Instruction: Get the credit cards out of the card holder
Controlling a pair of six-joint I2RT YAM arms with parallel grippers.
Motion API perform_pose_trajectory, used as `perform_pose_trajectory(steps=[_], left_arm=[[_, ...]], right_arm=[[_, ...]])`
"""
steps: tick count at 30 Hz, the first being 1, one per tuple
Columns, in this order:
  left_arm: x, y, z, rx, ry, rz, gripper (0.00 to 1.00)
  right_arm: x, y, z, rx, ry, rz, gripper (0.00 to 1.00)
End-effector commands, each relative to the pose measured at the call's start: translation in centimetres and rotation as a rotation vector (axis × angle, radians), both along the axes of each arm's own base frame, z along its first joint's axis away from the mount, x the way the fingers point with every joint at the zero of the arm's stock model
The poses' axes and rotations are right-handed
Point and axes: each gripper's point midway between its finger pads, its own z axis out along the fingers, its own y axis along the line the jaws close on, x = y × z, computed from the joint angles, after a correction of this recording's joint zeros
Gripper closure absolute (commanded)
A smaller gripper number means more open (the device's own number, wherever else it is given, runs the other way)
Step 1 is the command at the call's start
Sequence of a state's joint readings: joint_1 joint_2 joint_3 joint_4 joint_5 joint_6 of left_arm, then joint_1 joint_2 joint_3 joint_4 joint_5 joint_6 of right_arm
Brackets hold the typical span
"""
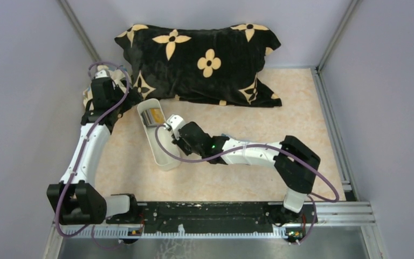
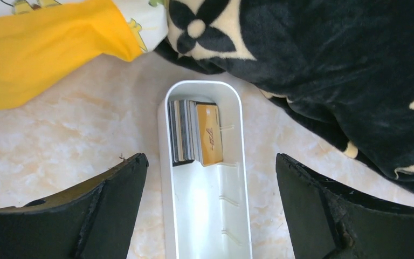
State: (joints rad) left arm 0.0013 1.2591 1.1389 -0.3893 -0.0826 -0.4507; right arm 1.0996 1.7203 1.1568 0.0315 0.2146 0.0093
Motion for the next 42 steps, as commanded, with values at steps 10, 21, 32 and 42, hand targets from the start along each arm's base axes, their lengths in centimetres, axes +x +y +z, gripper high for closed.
perform_pose_trajectory(steps=[10,21,32,42], left_arm=[[-0.3,-0.4,-1.5,-0.102,0.029,-0.087,0.05],[-0.3,-0.6,-1.4,-0.11,0.022,-0.107,0.05],[-0.6,-1.3,-1.2,-0.132,0.006,-0.14,0.05],[-0.5,-1.8,-0.5,-0.147,-0.022,-0.168,0.05]], right_arm=[[-2.8,5.1,-1.5,0.019,0.1,0.155,1.0],[0.6,2.2,-3.9,-0.036,0.157,-0.03,1.0],[8.0,-3.1,-2.8,-0.006,0.156,-0.236,1.0],[16.4,-6.6,-2.2,0.035,0.128,-0.391,1.0]])
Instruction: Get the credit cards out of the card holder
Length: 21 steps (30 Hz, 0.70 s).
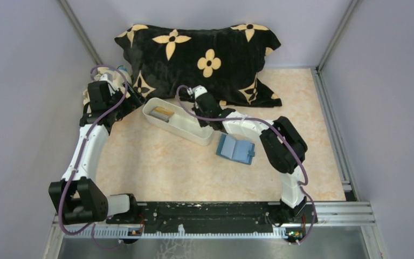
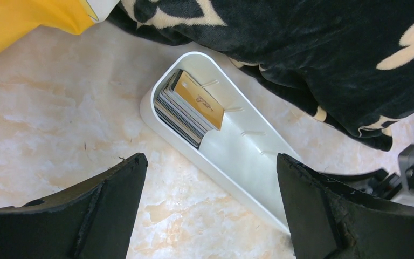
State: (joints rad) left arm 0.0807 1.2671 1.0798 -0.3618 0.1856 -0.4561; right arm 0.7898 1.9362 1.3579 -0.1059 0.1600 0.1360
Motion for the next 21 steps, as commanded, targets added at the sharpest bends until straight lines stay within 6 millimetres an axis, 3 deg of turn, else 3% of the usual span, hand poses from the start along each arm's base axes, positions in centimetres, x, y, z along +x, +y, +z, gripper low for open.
perform_pose_trajectory(steps=[1,5,10,16,21], left_arm=[[0.1,-0.2,1.4,-0.013,-0.055,-0.015,0.05],[0.0,-0.4,1.2,-0.024,-0.054,-0.022,0.05],[-0.1,-0.6,0.9,-0.025,-0.059,-0.03,0.05],[0.3,-1.6,0.9,-0.071,-0.07,-0.073,0.04],[0.7,-2.3,0.2,-0.114,-0.041,-0.102,0.04]], right_arm=[[4.6,-0.1,2.8,0.046,-0.077,-0.067,1.0],[7.0,0.0,3.7,0.036,-0.106,-0.084,1.0],[8.0,0.1,5.8,0.051,-0.147,-0.091,1.0],[4.8,0.3,10.8,0.206,-0.179,-0.017,1.0],[2.1,-1.5,12.7,0.263,-0.172,-0.032,1.0]])
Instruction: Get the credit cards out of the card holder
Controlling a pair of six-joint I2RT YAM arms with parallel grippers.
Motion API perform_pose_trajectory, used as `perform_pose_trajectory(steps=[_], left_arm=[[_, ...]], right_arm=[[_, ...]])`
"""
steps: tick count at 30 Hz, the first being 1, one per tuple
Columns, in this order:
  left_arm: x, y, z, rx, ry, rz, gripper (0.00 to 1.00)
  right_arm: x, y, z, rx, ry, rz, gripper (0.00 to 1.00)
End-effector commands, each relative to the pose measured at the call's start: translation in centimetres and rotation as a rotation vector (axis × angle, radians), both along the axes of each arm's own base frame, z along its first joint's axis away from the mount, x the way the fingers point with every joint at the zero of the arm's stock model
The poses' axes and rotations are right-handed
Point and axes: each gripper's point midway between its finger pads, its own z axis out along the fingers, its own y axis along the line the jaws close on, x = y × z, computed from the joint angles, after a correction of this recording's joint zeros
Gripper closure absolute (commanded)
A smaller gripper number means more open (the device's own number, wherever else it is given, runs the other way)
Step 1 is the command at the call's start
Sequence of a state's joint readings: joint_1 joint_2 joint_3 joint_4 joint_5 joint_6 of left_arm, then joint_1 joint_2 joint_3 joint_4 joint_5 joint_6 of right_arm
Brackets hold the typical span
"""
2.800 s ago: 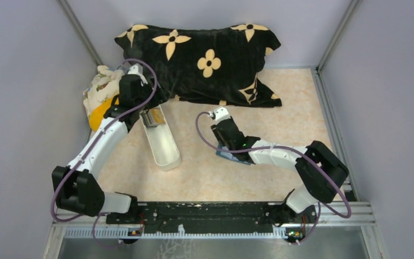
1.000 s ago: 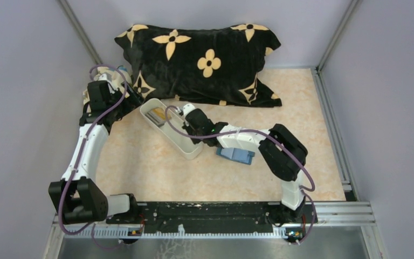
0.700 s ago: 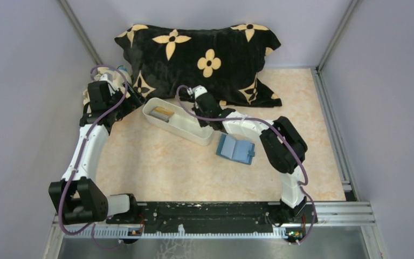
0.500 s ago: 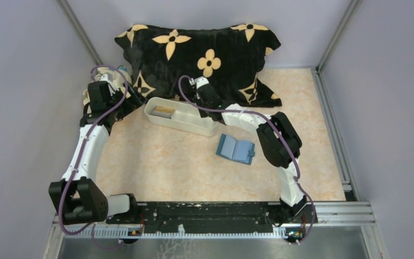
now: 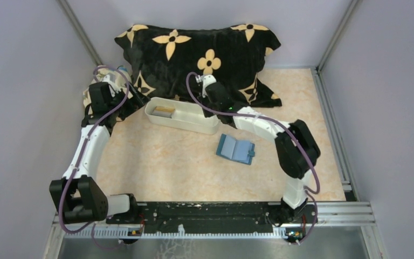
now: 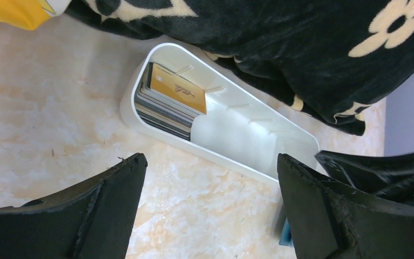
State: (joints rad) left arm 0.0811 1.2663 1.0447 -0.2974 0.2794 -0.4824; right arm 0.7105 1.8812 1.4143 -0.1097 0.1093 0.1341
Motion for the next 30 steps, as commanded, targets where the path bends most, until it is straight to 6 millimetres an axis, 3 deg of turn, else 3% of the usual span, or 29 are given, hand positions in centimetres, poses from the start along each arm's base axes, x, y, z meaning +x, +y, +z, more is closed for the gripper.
perform_pose_trajectory(steps=[1,4,11,12,14,17,30], left_arm=[[0.5,-0.7,0.2,-0.048,-0.009,-0.042,0.04],[0.4,-0.8,0.1,-0.045,-0.016,-0.043,0.04],[0.5,-1.0,-0.3,-0.049,-0.014,-0.065,0.04],[0.5,-1.1,-0.4,-0.055,-0.013,-0.071,0.04],[0.5,-1.4,-0.5,-0.062,-0.009,-0.087,0.05],[0.5,-1.5,-0.5,-0.069,-0.012,-0.093,0.05],[0.2,-1.6,-0.5,-0.069,-0.016,-0.093,0.1]], right_arm=[[-1.5,-0.4,7.8,0.173,-0.121,-0.002,1.0],[-2.6,-1.8,8.2,0.175,-0.135,-0.019,1.0],[-4.7,-5.9,6.1,0.104,-0.136,-0.097,0.94],[-5.0,-6.5,5.8,0.095,-0.138,-0.109,0.9],[-5.7,-7.1,5.0,0.072,-0.13,-0.098,0.67],[-6.3,-7.7,3.7,0.047,-0.107,-0.102,0.56],[-7.0,-7.7,3.2,0.059,-0.084,-0.091,0.53]])
